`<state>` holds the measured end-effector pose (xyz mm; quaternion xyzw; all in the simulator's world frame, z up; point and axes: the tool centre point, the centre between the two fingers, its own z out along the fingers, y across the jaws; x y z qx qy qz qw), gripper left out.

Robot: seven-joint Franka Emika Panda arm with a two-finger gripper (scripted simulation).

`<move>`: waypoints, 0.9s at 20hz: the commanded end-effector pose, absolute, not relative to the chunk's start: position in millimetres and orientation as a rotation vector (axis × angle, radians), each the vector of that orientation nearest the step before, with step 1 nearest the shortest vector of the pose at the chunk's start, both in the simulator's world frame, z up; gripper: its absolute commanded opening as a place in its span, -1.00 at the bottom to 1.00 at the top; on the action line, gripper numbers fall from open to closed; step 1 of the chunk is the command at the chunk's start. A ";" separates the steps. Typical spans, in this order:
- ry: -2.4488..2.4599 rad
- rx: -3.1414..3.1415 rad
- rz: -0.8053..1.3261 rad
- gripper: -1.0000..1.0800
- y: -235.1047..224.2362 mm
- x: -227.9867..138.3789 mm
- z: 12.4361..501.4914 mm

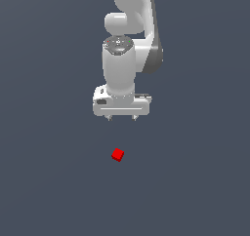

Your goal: Lift up the red cube by 0.2 meters.

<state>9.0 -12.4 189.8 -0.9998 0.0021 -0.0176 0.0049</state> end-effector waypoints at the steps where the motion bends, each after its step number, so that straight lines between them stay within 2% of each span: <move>1: 0.006 -3.131 -0.055 0.92 -12.4 9.0 189.8; 9: 0.067 -3.132 -0.051 0.92 -12.2 16.3 175.8; 18: 0.275 -3.125 -0.036 0.92 -14.2 41.4 127.6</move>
